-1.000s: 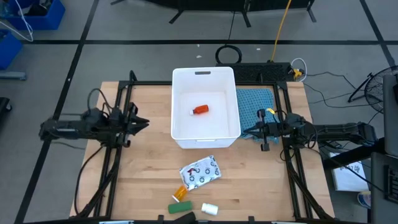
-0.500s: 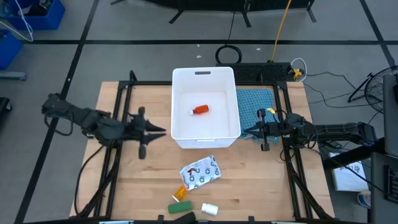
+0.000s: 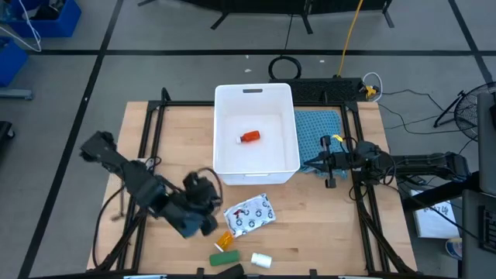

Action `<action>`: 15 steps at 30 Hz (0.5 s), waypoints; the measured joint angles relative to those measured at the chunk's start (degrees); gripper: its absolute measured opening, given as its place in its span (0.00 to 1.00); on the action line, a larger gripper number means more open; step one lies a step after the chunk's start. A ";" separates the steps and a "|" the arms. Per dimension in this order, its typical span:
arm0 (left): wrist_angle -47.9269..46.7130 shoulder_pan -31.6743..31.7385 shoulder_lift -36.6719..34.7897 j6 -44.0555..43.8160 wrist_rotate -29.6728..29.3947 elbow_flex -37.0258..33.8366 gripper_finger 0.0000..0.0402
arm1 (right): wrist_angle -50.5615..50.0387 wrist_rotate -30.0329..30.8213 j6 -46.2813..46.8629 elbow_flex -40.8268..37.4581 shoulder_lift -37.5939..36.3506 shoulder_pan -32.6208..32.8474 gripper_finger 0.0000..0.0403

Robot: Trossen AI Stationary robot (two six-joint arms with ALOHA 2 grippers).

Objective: Pick & place medical supplies in basket/bin
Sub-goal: Put the orange medicine bottle into the white bin

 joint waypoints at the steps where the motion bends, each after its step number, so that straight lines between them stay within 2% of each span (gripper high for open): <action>1: -0.18 -0.08 1.74 -1.98 1.17 0.98 0.17 | -0.35 0.00 0.49 0.00 0.01 -0.01 0.00; 9: -0.71 -0.09 16.13 -11.38 15.14 6.68 0.17 | -2.86 0.00 2.19 0.00 0.04 0.00 0.00; 15: -0.58 0.94 22.93 -9.06 30.37 9.00 0.17 | -2.77 0.00 2.21 0.00 0.04 -0.02 0.00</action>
